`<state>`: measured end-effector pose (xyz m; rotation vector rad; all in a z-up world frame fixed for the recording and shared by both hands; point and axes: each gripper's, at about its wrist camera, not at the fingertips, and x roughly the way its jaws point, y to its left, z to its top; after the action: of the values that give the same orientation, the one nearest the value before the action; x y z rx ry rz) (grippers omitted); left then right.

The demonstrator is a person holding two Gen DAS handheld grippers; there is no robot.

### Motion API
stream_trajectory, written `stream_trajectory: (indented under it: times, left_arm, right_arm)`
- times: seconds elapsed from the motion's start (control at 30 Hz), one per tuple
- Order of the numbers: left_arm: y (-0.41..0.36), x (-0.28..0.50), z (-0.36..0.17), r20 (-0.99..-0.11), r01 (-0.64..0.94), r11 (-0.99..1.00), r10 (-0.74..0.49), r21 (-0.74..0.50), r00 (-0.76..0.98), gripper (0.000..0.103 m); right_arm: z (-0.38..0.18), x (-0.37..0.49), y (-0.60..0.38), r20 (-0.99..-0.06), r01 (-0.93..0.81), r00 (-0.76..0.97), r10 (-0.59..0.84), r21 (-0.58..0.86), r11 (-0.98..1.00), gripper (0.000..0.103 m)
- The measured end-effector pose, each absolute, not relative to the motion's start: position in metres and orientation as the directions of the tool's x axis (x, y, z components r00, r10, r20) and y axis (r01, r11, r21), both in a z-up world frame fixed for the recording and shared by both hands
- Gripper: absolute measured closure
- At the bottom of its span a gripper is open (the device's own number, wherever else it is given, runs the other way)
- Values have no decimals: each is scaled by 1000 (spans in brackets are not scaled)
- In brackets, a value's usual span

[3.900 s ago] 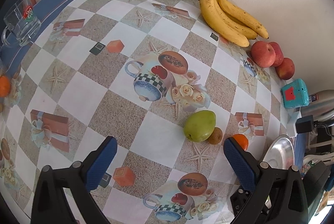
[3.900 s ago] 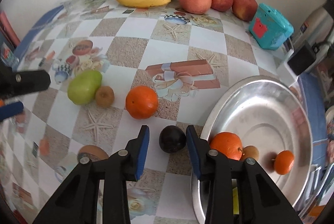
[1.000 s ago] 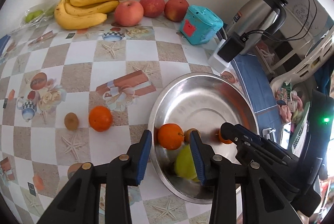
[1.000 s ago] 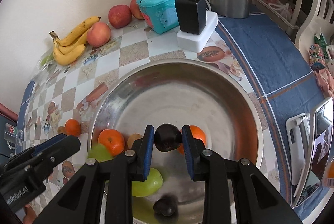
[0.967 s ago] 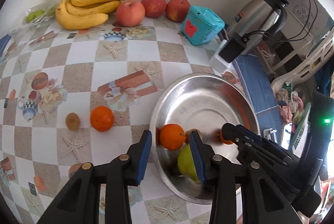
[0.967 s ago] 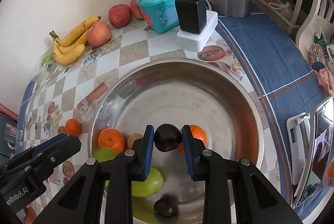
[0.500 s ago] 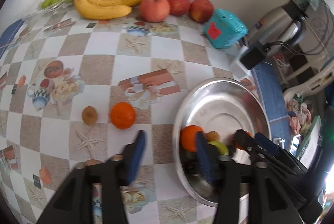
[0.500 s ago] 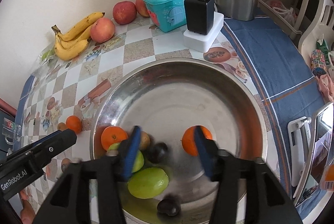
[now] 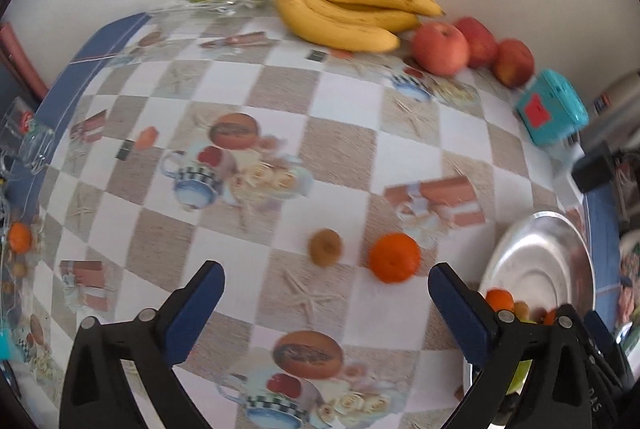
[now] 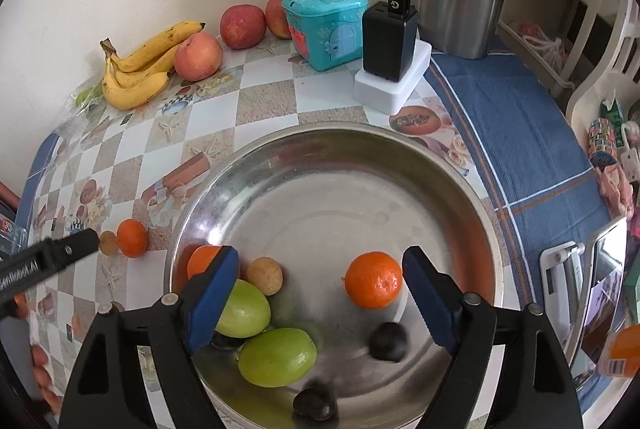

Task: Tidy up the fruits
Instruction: 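Withdraw both open grippers from the bowl toward the loose fruit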

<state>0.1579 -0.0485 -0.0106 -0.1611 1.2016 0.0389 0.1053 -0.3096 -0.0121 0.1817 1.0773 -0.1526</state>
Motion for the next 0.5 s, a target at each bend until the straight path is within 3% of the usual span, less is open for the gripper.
stream_trajectory:
  times: [0.5]
  left_arm:
    - [2,164,-4,-911,-218,966,-42,-143,411,0]
  right_arm:
    - [-4,112,-290,-867,175,499,7,109,979,18]
